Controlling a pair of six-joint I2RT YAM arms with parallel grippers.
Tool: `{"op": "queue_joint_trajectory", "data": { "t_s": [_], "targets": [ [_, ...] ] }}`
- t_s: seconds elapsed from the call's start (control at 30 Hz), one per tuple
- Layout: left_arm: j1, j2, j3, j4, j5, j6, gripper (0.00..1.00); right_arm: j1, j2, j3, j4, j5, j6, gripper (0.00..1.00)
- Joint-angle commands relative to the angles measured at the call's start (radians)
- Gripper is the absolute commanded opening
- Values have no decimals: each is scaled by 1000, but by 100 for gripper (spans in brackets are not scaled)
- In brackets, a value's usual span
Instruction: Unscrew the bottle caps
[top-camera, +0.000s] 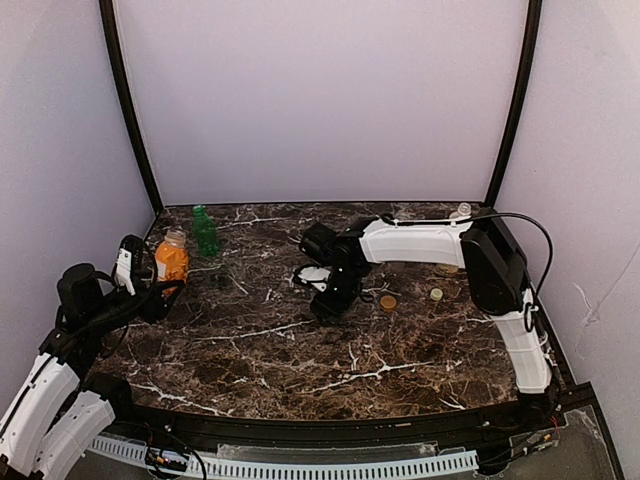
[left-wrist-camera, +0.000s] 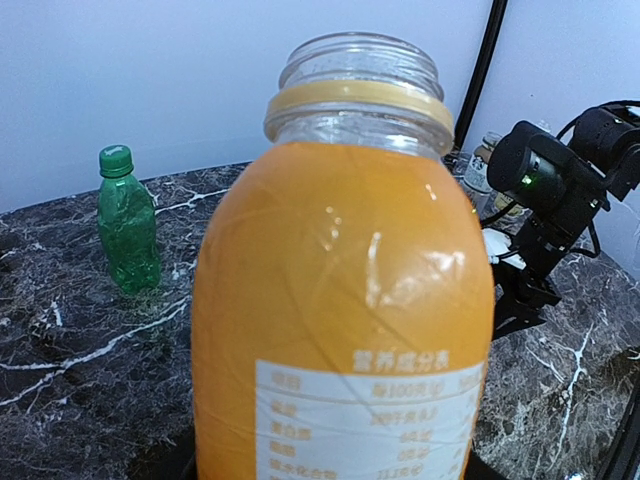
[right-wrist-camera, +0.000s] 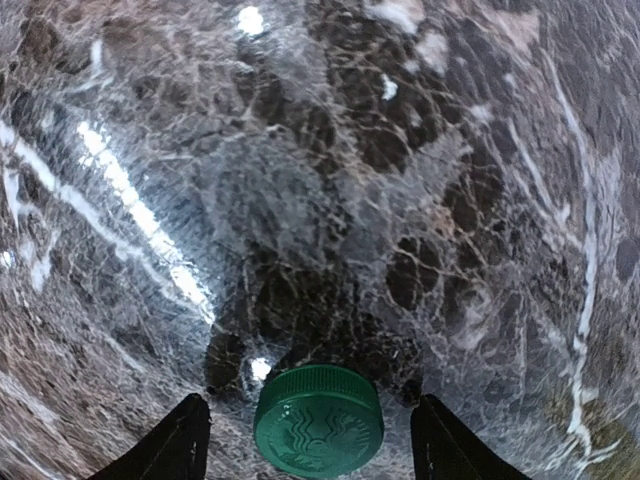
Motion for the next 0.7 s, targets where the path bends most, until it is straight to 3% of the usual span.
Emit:
{"op": "queue_joint_trajectory", "data": {
  "t_s": [0.0, 0.1, 0.23, 0.37, 0.47, 0.57, 0.67],
  "targets": [
    [7, -10, 15, 40, 71, 6, 2, -1, 4, 64, -51, 16, 2, 75],
    [9, -10, 48, 51, 125, 28, 2, -1, -24, 134, -74, 17, -24, 83],
    [9, -8, 77, 95, 238, 31, 2, 11, -127, 232, 5, -56, -97, 84],
    [8, -3, 101, 115, 356, 35, 2, 56, -332, 120, 392, -340, -194, 85],
    [8, -2, 104, 117, 390, 37, 2, 68, -430, -49, 824, -553, -85, 90],
    [8, -3, 104, 118, 434, 42, 3, 73, -382, -46, 1133, -680, 158, 89],
    [10, -4, 113, 121, 446, 45, 3, 109, -281, 69, 1192, -708, 253, 86]
  ]
}}
